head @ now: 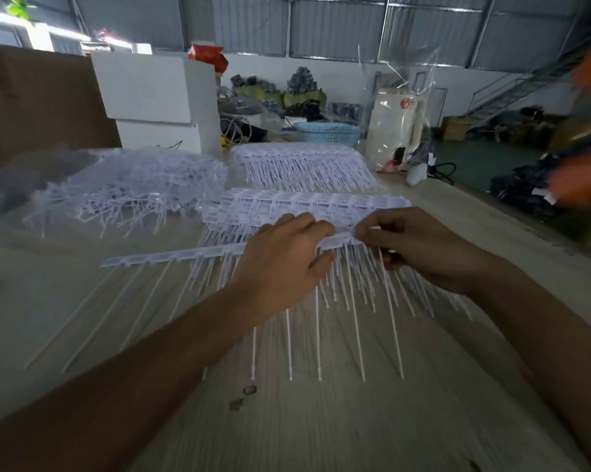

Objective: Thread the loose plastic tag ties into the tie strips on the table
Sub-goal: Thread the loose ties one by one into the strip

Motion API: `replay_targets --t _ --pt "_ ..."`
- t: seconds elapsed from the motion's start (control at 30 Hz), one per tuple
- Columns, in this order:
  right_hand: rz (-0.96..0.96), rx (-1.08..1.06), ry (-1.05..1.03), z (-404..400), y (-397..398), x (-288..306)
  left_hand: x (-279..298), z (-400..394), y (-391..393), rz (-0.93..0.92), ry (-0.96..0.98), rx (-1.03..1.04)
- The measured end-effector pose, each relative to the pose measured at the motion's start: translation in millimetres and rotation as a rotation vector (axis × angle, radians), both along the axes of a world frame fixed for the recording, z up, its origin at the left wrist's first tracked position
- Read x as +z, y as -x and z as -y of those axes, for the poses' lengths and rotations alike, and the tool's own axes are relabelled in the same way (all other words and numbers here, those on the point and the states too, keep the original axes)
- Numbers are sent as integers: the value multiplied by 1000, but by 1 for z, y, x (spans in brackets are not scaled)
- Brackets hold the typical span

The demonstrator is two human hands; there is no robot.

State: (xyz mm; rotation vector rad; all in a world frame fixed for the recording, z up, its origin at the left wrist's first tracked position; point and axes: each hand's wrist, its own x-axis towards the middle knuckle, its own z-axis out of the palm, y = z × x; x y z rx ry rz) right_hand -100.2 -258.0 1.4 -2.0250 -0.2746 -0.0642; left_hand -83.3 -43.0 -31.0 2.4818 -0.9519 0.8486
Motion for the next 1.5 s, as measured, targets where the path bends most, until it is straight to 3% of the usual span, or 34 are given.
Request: replay_targets --t 0.1,0.27,0.33,0.6,0.77,0.9,1.03,1.1,1.23,1.3,1.37,1.5 --pt "-11 -3 -35 -7 6 1 2 -2 1 -1 11 -2" --pt "-281 131 -373 -12 12 6 6 -2 7 100 75 18" --pt "-263 128 -365 -14 12 7 7 -2 8 133 80 31" --pt "233 13 104 -13 17 13 7 0 12 8 133 -28" --pt "338 52 260 -11 15 8 4 0 7 -71 94 -23" --pt "507 33 518 -10 11 0 3 1 2 -214 168 -49" --pt "339 46 253 -7 8 2 5 -1 1 -181 218 -84" --pt "286 41 289 -5 5 -2 4 -1 1 -185 203 -91" --pt "474 -213 501 0 -2 -6 0 1 4 -165 197 -124" --pt "384 -295 333 10 -4 -1 0 5 7 -132 206 -149" --pt "260 -248 176 17 -3 4 0 7 7 -130 237 -154" --pt "156 -58 217 -5 4 1 -2 7 4 -194 300 -112"
